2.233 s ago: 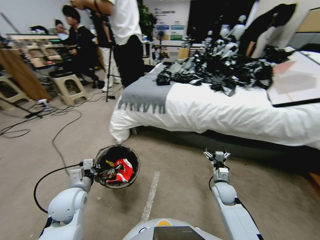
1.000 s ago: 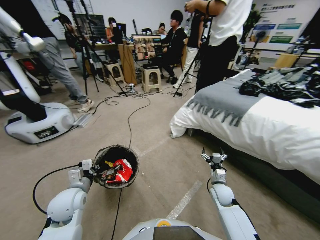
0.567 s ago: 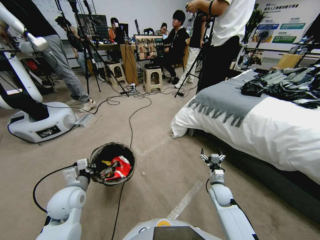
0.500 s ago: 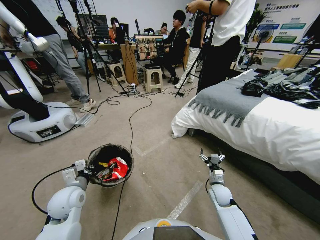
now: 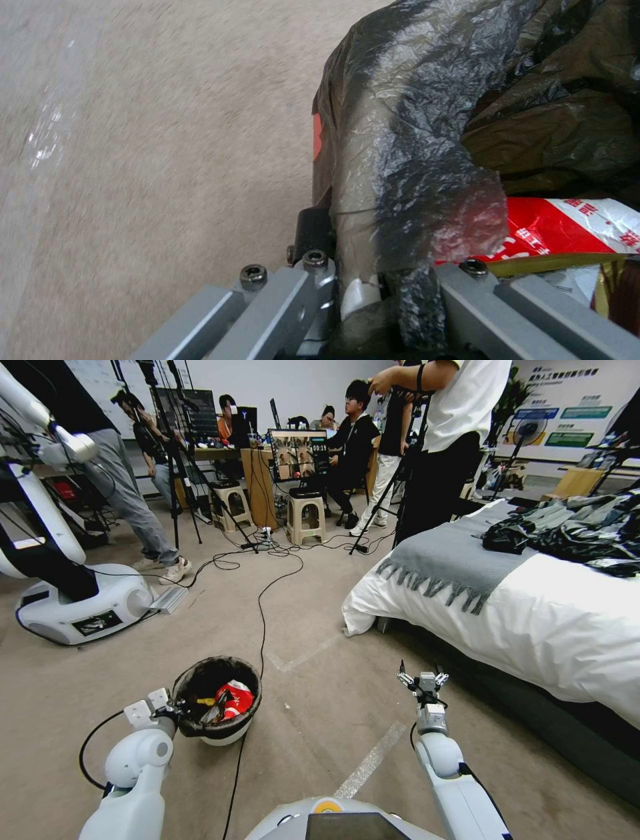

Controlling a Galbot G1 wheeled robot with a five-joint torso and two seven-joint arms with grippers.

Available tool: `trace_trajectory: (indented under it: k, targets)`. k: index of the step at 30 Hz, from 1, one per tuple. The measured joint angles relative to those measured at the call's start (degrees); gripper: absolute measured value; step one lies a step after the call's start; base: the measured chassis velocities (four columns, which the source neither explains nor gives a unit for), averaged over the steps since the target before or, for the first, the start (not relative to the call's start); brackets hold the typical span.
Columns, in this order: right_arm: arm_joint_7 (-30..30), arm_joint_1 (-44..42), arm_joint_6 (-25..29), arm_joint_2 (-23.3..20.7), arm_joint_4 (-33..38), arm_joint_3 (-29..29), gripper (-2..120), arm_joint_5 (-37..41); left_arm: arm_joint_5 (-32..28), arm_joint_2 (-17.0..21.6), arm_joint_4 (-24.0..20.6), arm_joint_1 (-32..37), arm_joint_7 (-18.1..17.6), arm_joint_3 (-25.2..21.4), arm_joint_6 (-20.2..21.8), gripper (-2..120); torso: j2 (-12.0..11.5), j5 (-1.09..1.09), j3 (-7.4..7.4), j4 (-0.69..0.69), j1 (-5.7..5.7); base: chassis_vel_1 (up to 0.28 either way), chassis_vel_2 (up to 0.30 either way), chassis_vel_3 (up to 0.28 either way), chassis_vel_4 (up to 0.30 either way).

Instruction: Pick up the trash bin, then pick up the garbage from the floor and place it into the trash bin.

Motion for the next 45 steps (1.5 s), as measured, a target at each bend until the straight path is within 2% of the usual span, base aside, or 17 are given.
trace_trajectory:
  k: [1, 3, 4, 8, 15, 18, 20, 21, 23, 26, 28, 31, 33, 37, 39, 43, 45]
  targets:
    - [0.01, -0.07, 0.0, 0.05, 0.0, 0.01, 100, -0.06, -1.07, -0.06, 0.85, -0.4, -1.75, 0.03, -0.02, 0, 0.0, 0.01, 0.0, 0.01, 0.0, 0.0, 0.0, 0.0, 0.0]
    - [0.01, -0.13, 0.0, 0.08, 0.01, 0.0, 100, -0.09, -1.61, -0.13, 1.23, -0.63, -2.56, 0.03, -0.02, 0, 0.0, 0.01, 0.0, 0.01, 0.0, 0.0, 0.0, 0.0, 0.0]
    - [0.02, -0.26, 0.01, 0.13, 0.0, -0.03, 100, -0.16, -3.77, -0.18, 2.14, -1.2, -5.01, 0.0, -0.04, 0, 0.0, 0.0, 0.0, 0.0, 0.0, 0.0, 0.0, 0.0, 0.0]
    - [0.04, -0.33, 0.14, 0.24, -0.21, -0.12, 100, -0.37, -5.0, -0.16, 3.25, -1.81, -6.79, -0.03, -0.06, 0, 0.01, -0.01, -0.01, -0.05, 0.0, 0.0, 0.0, 0.0, 0.0]
    - [0.05, -0.31, 0.15, 0.33, -0.23, -0.42, 100, -0.45, -5.89, -0.07, 4.16, -1.91, -7.44, -0.38, -0.08, 1, 0.02, -0.01, -0.01, -0.07, -0.01, 0.0, 0.0, 0.0, 0.0]
    - [0.06, -0.3, 0.14, 0.31, -0.23, -0.43, 100, -0.45, -4.68, -0.04, 4.51, -1.87, -7.29, -0.74, -0.08, 8, 0.01, -0.03, 0.0, -0.07, -0.01, 0.0, 0.0, 0.0, 0.0]
    - [0.06, -0.3, 0.14, 0.28, -0.32, -0.43, 100, -0.45, -3.99, 0.06, 4.75, -1.79, -7.33, -1.14, -0.08, 19, 0.01, -0.07, 0.01, -0.01, 0.0, 0.0, 0.0, 0.0, 0.0]
    - [0.06, -0.3, 0.14, 0.28, -0.32, -0.43, 100, -0.45, -3.99, 0.06, 4.75, -1.79, -7.33, -1.14, -0.08, 19, 0.01, -0.07, 0.01, -0.01, 0.0, 0.0, 0.0, 0.0, 0.0]
    - [0.06, -0.28, 0.13, 0.31, -0.33, -0.45, 100, -0.45, -2.89, 0.04, 4.64, -1.75, -7.32, -1.19, -0.03, 30, 0.0, -0.15, 0.02, 0.0, 0.0, 0.0, 0.0, 0.0, 0.0]
    - [0.06, -0.3, 0.13, 0.32, -0.33, -0.45, 100, -0.45, -2.63, 0.01, 4.38, -1.71, -7.29, -1.19, 0.03, 34, 0.0, -0.19, 0.02, -0.02, 0.0, 0.0, 0.0, 0.0, 0.0]
    - [0.06, -0.43, 0.12, 0.29, -0.32, -0.45, 100, -0.44, -1.94, -0.16, 2.95, -1.58, -6.98, -1.2, 0.26, 48, -0.02, -0.28, 0.04, -0.05, 0.01, 0.0, 0.0, 0.0, 0.0]
    - [0.06, -0.42, 0.11, 0.15, -0.32, -0.43, 100, -0.41, -1.19, -0.14, 1.49, -1.31, -6.62, -1.1, 0.52, 56, -0.03, -0.36, 0.05, -0.06, 0.01, 0.0, 0.0, 0.0, 0.0]
    - [0.07, -0.26, 0.12, 0.02, -0.33, -0.4, 100, -0.3, 0.14, 0.24, -1.79, -1.08, -6.36, -1.31, 0.55, 66, -0.02, -0.18, 0.04, -0.07, 0.01, 0.0, 0.0, 0.0, 0.0]
    - [0.08, -0.12, 0.1, 0.0, -0.32, -0.41, 100, -0.26, 1.99, 0.55, -5.13, -0.74, -5.88, -1.45, 0.55, 76, -0.02, -0.21, 0.04, -0.06, 0.01, 0.0, 0.0, 0.0, 0.0]
    - [0.08, -0.04, 0.1, 0.07, -0.45, -0.5, 100, -0.23, 3.6, 1.12, -9.96, -0.35, -5.32, -1.49, 0.51, 89, -0.02, -0.09, 0.03, -0.04, 0.01, 0.0, 0.0, 0.0, 0.0]
    - [0.08, -0.02, 0.12, 0.14, -0.59, -0.52, 100, -0.23, 4.6, 1.55, -13.9, -0.18, -4.86, -1.49, 0.47, 97, -0.02, -0.13, 0.03, -0.04, 0.01, 0.0, 0.0, 0.0, 0.0]
    - [0.15, -0.04, 0.26, 0.18, -0.66, -0.51, 100, -0.22, 7.48, 2.1, -18.6, 0.2, -3.1, -1.44, 0.42, 100, -0.02, -0.09, 0.02, -0.05, 0.01, 0.0, 0.0, 0.0, 0.0]
